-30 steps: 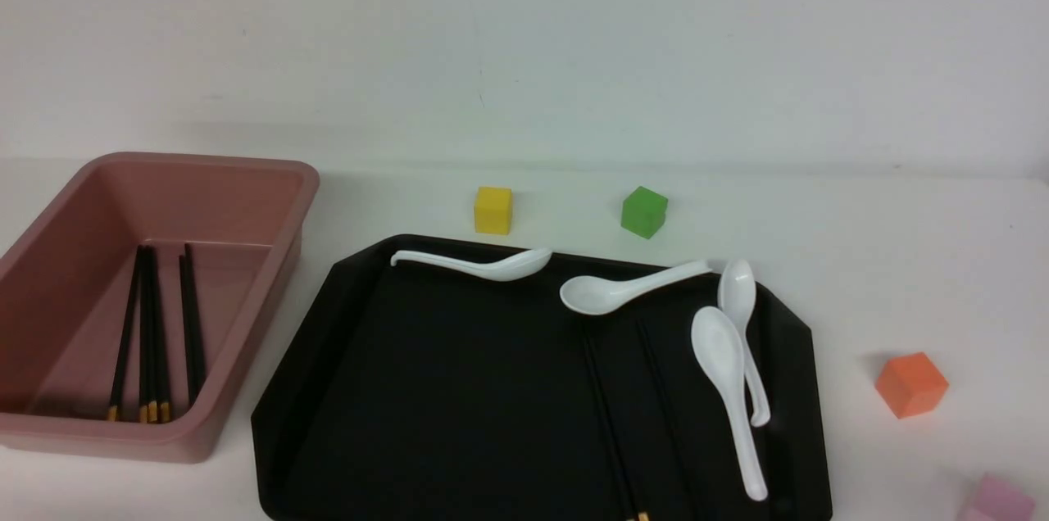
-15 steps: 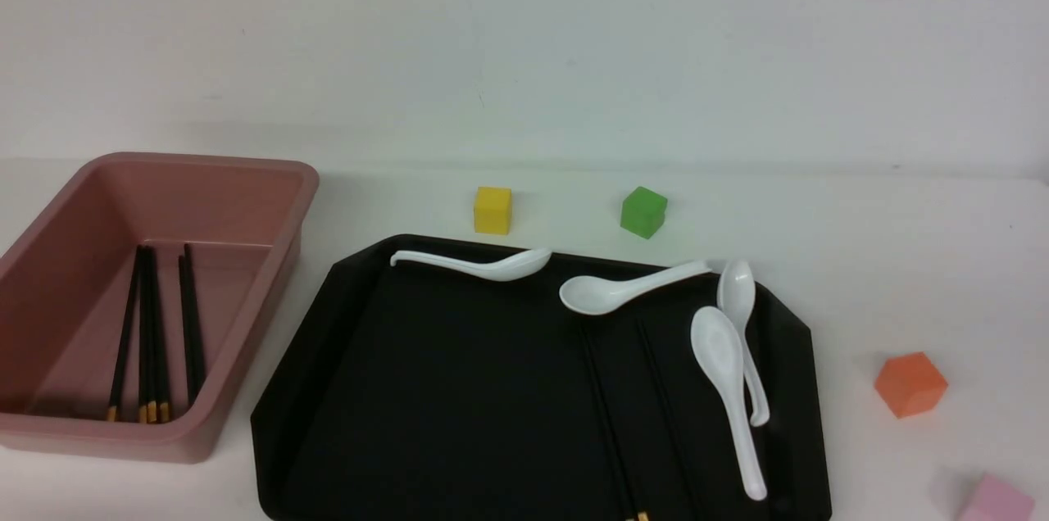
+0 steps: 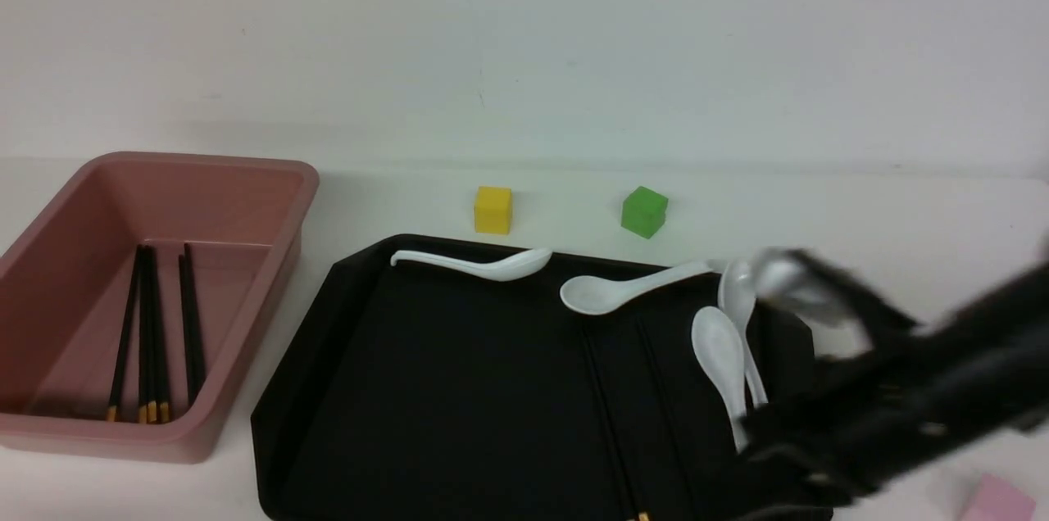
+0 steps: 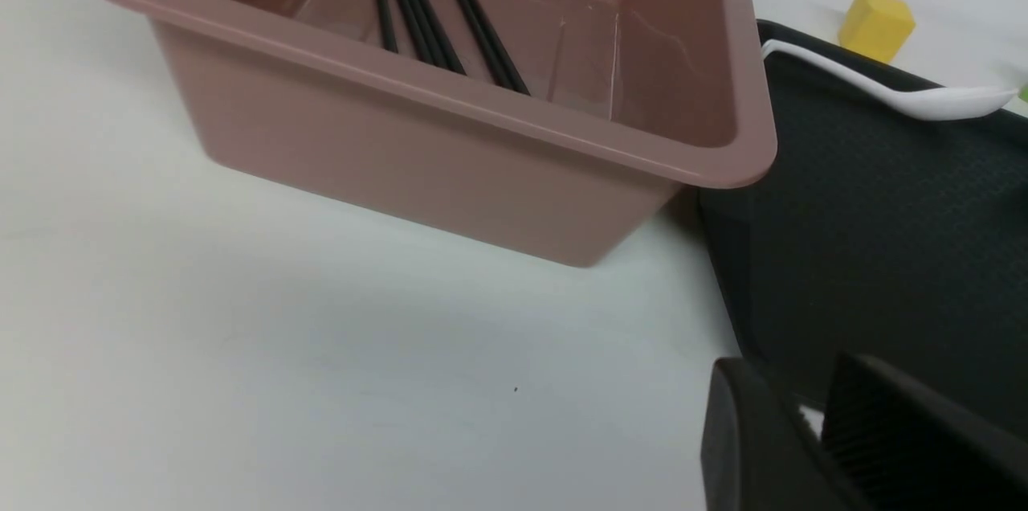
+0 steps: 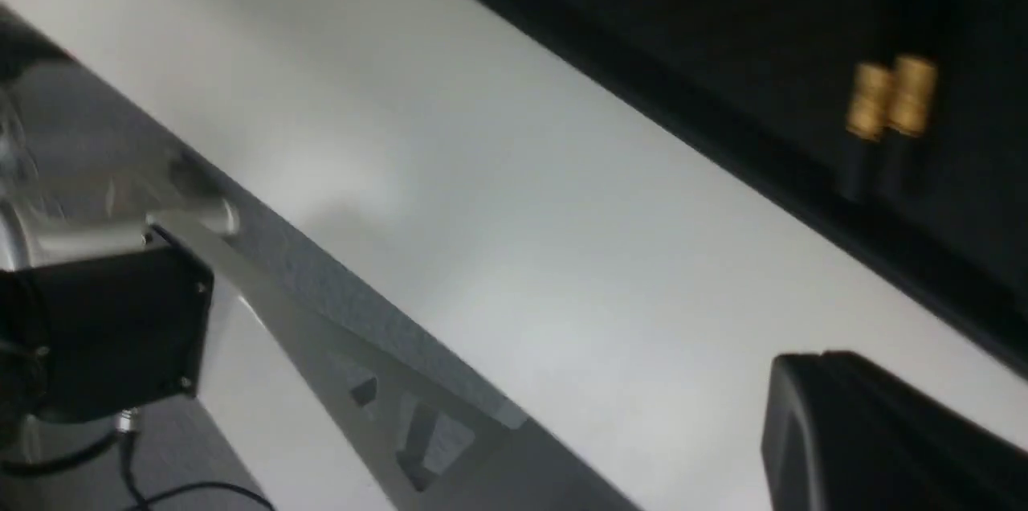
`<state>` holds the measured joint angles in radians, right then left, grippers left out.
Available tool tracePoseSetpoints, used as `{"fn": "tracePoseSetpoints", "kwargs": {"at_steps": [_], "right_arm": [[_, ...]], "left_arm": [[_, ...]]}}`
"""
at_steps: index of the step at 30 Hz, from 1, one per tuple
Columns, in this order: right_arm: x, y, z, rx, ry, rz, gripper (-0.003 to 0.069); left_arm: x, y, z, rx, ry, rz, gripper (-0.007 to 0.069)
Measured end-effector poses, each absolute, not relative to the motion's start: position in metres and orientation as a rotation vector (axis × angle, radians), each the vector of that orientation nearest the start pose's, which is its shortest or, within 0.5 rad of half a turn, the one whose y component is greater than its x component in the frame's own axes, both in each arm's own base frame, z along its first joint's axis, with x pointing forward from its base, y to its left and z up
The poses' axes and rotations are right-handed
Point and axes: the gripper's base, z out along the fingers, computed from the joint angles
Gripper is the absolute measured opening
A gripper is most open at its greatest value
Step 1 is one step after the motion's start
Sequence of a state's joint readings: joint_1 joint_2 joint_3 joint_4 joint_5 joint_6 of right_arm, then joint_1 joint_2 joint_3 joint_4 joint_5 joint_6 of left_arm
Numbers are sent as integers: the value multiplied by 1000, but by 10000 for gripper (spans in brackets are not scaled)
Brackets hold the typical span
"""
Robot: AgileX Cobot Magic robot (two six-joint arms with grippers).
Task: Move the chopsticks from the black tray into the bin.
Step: Use the right arm to grab a pair of chopsticks
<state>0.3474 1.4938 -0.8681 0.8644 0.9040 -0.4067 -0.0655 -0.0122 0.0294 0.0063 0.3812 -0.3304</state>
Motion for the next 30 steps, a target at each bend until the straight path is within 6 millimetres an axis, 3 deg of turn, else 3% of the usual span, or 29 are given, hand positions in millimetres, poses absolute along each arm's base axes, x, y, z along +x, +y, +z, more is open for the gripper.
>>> {"fn": "tracePoseSetpoints", "kwargs": {"at_steps": [8, 13, 18, 21, 26, 30], "right_arm": [[268, 209, 216, -416, 2878, 602, 20], [280, 234, 204, -389, 2896, 291, 131], [290, 239, 184, -302, 2906, 138, 304], [292, 239, 170, -296, 2933, 97, 370], [294, 242, 149, -295, 2976, 64, 406], [296, 244, 147, -288, 2979, 69, 393]], "left_arm": [[52, -3, 170, -246, 1875, -265, 164], [52, -3, 170, -246, 1875, -265, 165], [52, -3, 170, -246, 1875, -265, 173], [52, -3, 170, -246, 1875, -265, 177], [52, -3, 170, -246, 1875, -265, 182], [52, -3, 170, -246, 1875, -265, 185]]}}
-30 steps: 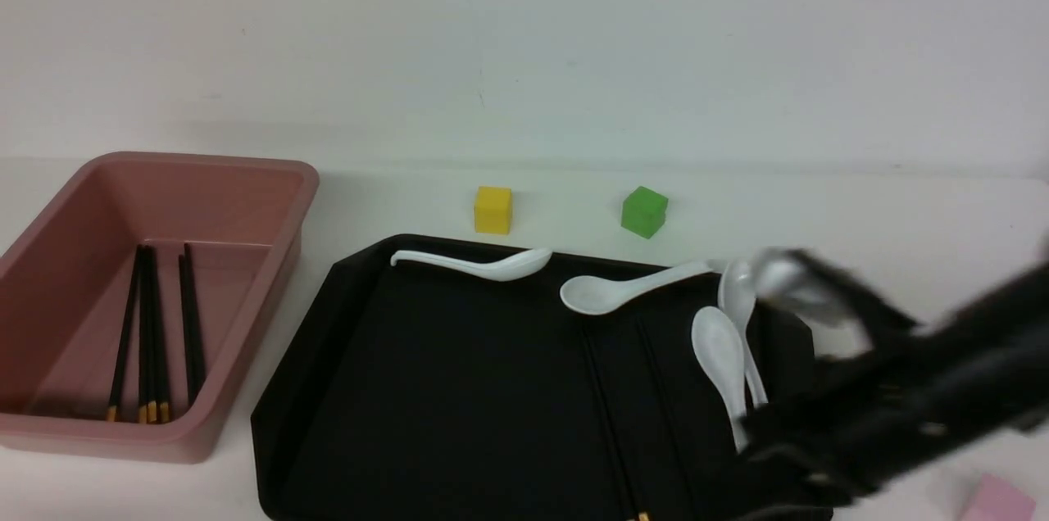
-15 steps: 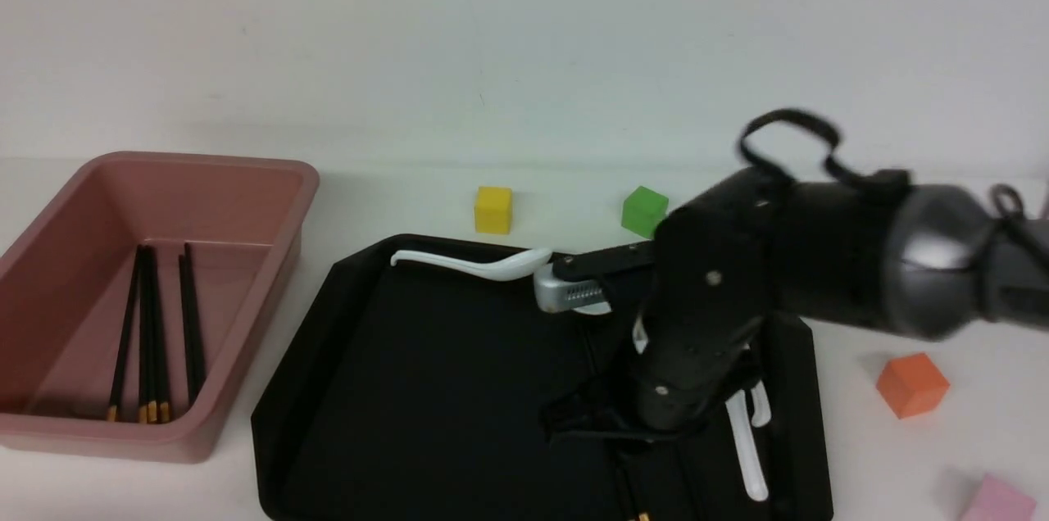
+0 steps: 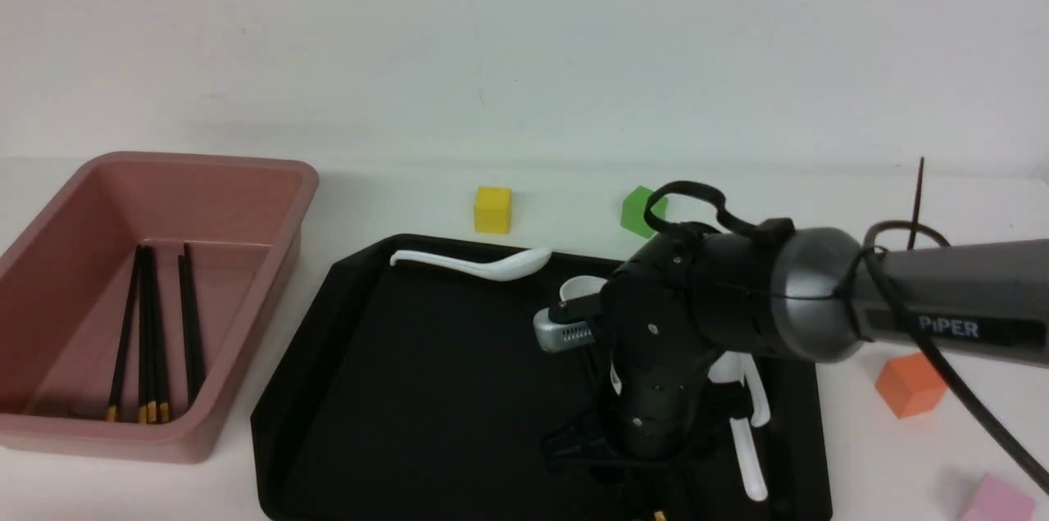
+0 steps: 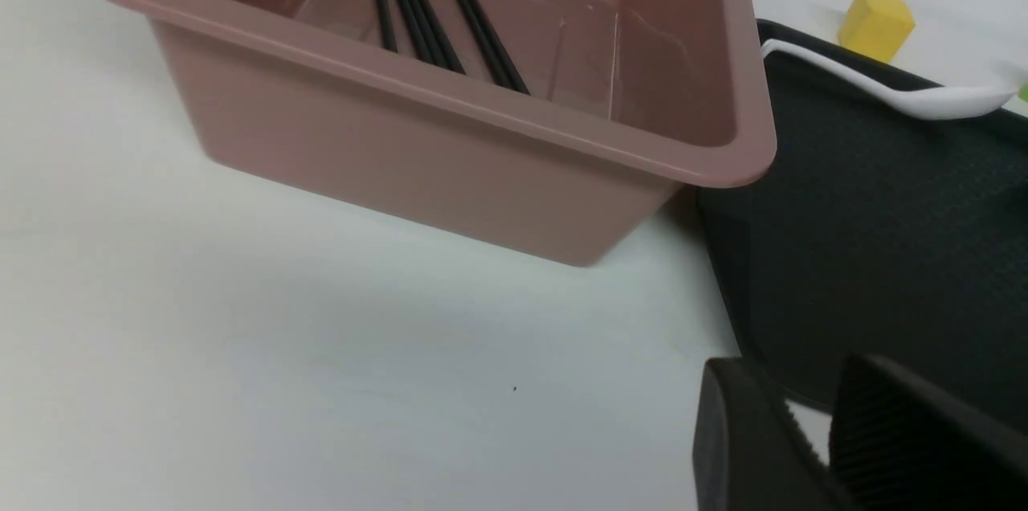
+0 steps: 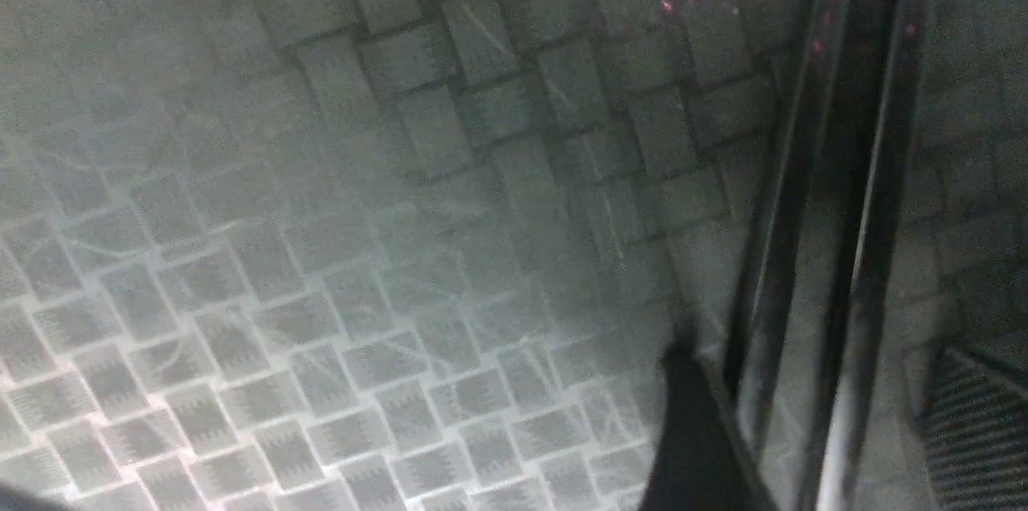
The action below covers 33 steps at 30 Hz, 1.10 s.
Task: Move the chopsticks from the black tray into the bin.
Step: Use the right arm to grab a pair of chopsticks, then use the right arm to put the chopsticks into the lunch box
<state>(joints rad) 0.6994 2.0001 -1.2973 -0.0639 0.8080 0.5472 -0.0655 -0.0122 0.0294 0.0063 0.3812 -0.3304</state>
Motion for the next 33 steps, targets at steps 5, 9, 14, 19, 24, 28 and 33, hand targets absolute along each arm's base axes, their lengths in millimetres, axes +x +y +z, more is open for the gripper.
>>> {"fn": "tracePoseSetpoints", "kwargs": {"at_steps": [5, 9, 14, 19, 24, 28, 33], "right_arm": [[296, 246, 146, -263, 2994, 94, 301], [297, 248, 148, -276, 3011, 99, 129], [299, 256, 163, -341, 3053, 150, 135], [305, 277, 210, -435, 3015, 383, 135], [316, 308, 265, -493, 2814, 796, 135], [334, 340, 305, -563, 2500, 1131, 135], [357, 383, 307, -623, 2204, 1354, 135]], "left_arm": [[52, -3, 170, -246, 1875, -265, 190], [52, -3, 170, -246, 1875, -265, 197], [52, -3, 170, -246, 1875, -265, 201], [52, -3, 170, -246, 1875, -265, 205], [52, -3, 170, -246, 1875, -265, 211], [52, -3, 170, -246, 1875, -265, 216], [52, -3, 170, -246, 1875, -265, 217]]}}
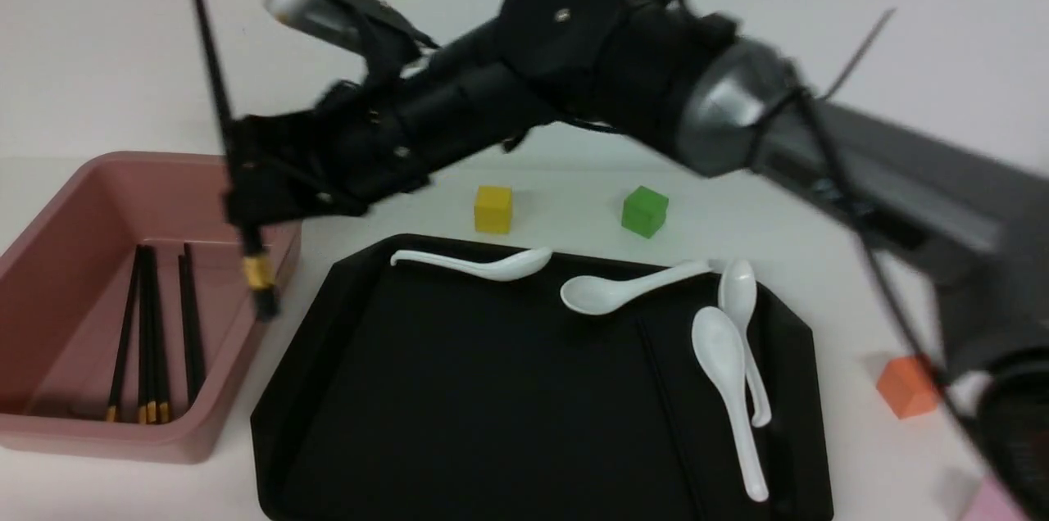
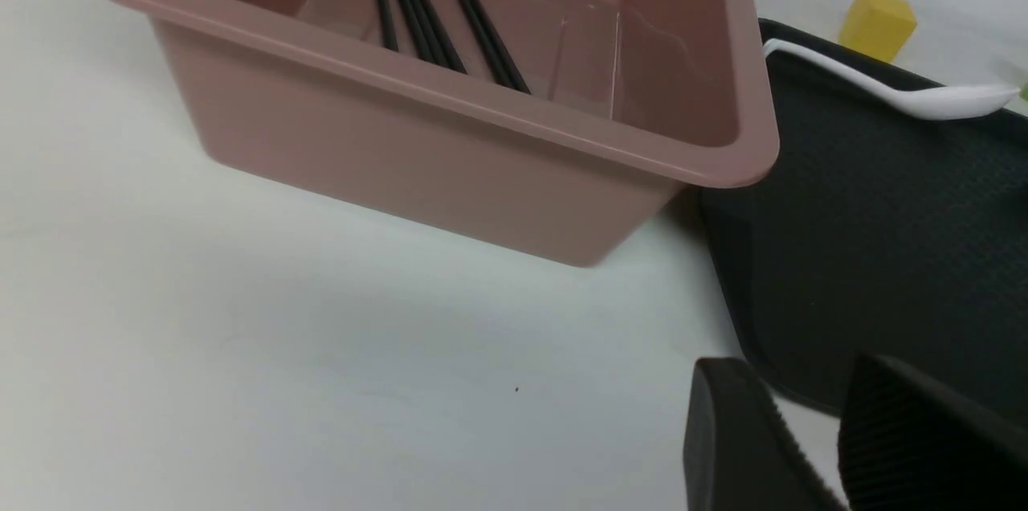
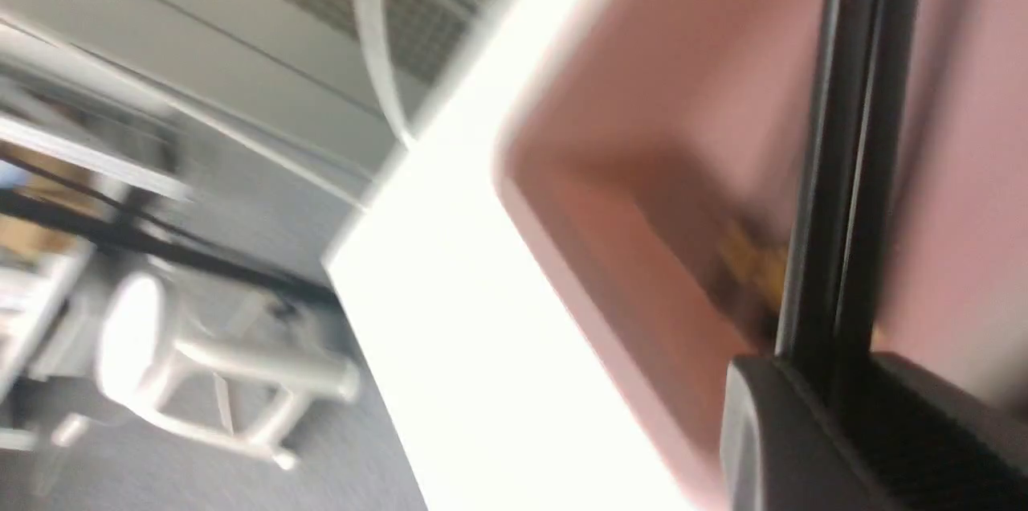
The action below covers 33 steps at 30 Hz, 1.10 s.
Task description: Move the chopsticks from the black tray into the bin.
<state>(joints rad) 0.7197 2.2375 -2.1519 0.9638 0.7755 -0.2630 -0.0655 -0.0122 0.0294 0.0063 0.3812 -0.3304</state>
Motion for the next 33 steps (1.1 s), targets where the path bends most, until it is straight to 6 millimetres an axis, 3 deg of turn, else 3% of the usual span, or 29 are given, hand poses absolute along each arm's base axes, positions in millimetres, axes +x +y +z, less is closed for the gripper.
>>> {"fn": "tracePoseSetpoints", "kwargs": {"at_steps": [2, 5, 9, 13, 16, 21, 25, 26, 27, 30, 31, 32, 33], "right_arm": [[359, 392, 303, -630, 2157, 1377, 135], [366, 421, 272, -610, 2089, 1374, 139], [369, 439, 239, -567, 2092, 1328, 199], [370, 440, 228, -587, 2105, 1292, 284], [369, 438, 230, -642, 2108, 1267, 296], [356, 422, 265, -859, 2145, 1195, 173], [339, 387, 325, -1016, 2173, 1069, 31], [337, 381, 331, -1037, 2190, 1039, 12], [326, 362, 360, -1078, 2202, 963, -9], [310, 334, 396, -1099, 2222, 818, -12], [301, 316, 420, -1070, 2205, 717, -12], [298, 311, 427, -1058, 2197, 697, -11], [284, 291, 454, -1007, 2156, 640, -10]], "left_arm": [[52, -3, 170, -246, 1875, -265, 218], [52, -3, 170, -246, 1875, -265, 218], [52, -3, 170, -246, 1875, -265, 222], [52, -3, 170, -246, 1875, -265, 230], [52, -3, 170, -246, 1875, -265, 232], [52, -3, 170, -246, 1875, -265, 237], [52, -3, 170, -247, 1874, -265, 238], [52, -3, 170, -247, 1874, -265, 238], [52, -3, 170, -247, 1874, -265, 238], [52, -3, 170, -247, 1874, -265, 238], [52, -3, 170, -247, 1874, -265, 238], [52, -3, 170, -247, 1874, -265, 238], [52, -3, 170, -247, 1874, -265, 238]]}}
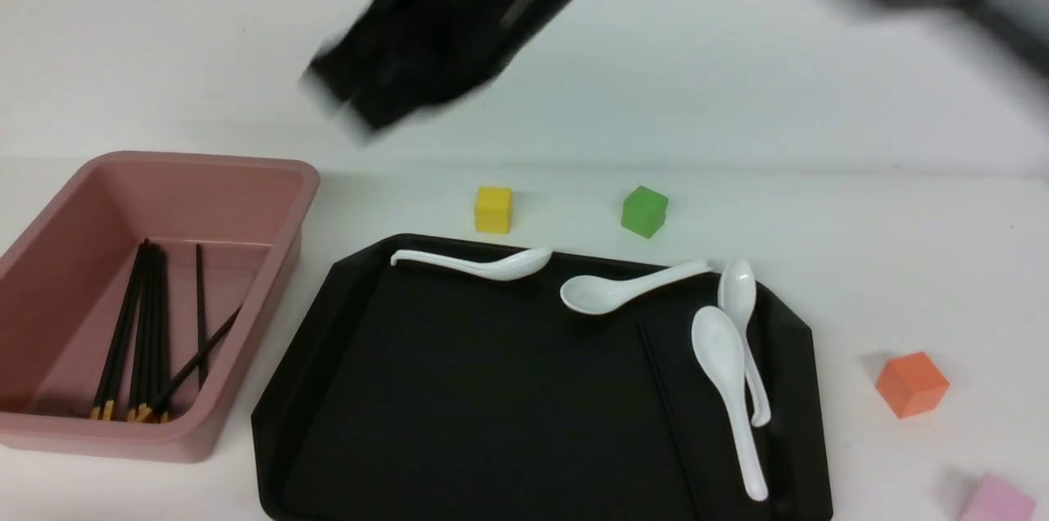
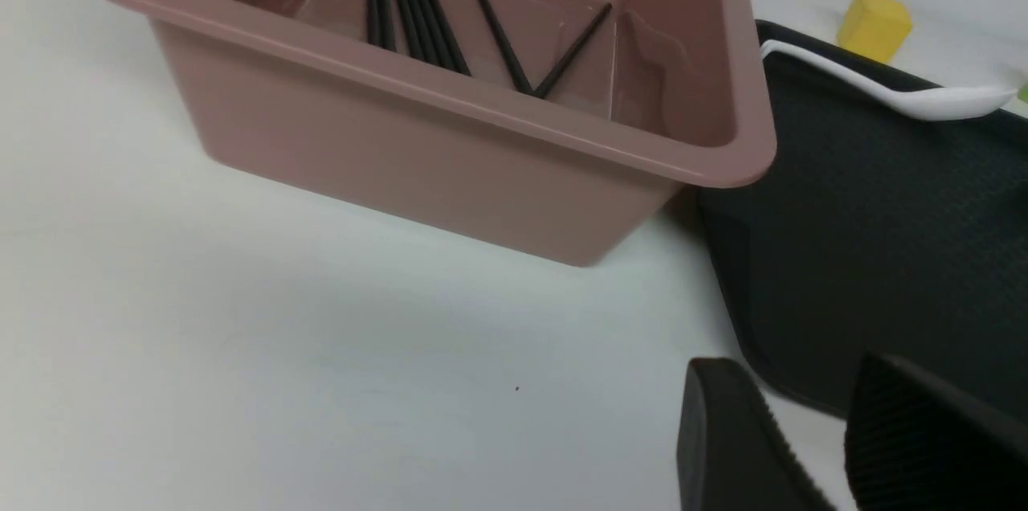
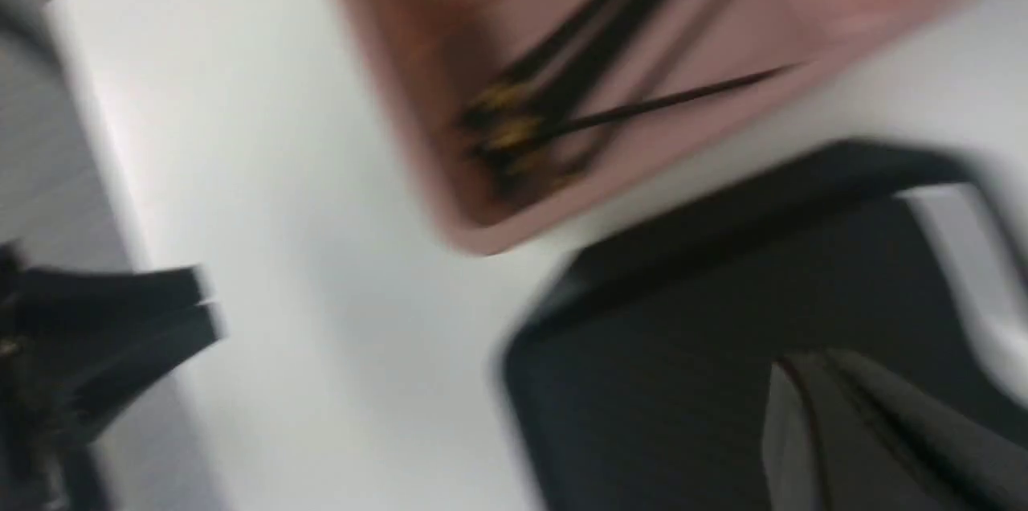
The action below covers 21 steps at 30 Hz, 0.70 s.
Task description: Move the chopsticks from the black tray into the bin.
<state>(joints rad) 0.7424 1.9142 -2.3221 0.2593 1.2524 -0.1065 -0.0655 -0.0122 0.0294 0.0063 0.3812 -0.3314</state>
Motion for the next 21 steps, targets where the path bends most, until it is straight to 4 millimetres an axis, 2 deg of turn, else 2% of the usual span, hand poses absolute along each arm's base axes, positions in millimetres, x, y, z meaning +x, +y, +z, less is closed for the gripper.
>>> {"fn": "tracePoseSetpoints", "kwargs": {"at_steps": [3, 5, 6, 7, 10, 12, 15, 16, 18, 19, 20, 21], "right_arm": [[254, 252, 498, -906, 2087, 568, -8], [233, 227, 517, -866, 2054, 537, -8], [224, 217, 522, -858, 2048, 525, -6], [204, 197, 533, -845, 2022, 511, -5], [172, 164, 535, -834, 2018, 484, -3], [148, 141, 533, -828, 2009, 476, -4], [100, 95, 516, -768, 1882, 496, -3], [98, 93, 514, -763, 1871, 499, -3], [75, 72, 491, -708, 1752, 525, -2], [70, 67, 483, -692, 1719, 536, -2], [60, 57, 460, -646, 1641, 567, -1], [55, 53, 445, -614, 1602, 595, 0]], "left_arm": [[52, -3, 170, -247, 1874, -265, 238], [52, -3, 170, -246, 1874, -264, 238], [52, -3, 170, -246, 1874, -264, 238], [52, -3, 170, -246, 1874, -264, 238], [52, -3, 170, -247, 1874, -265, 238], [52, -3, 170, -247, 1874, -265, 238], [52, -3, 170, -247, 1874, -265, 238], [52, -3, 170, -247, 1874, -265, 238], [52, -3, 170, -246, 1874, -264, 238], [52, -3, 170, -246, 1874, -264, 238], [52, -3, 170, -246, 1874, -263, 238], [52, -3, 170, -246, 1874, -263, 238]]}}
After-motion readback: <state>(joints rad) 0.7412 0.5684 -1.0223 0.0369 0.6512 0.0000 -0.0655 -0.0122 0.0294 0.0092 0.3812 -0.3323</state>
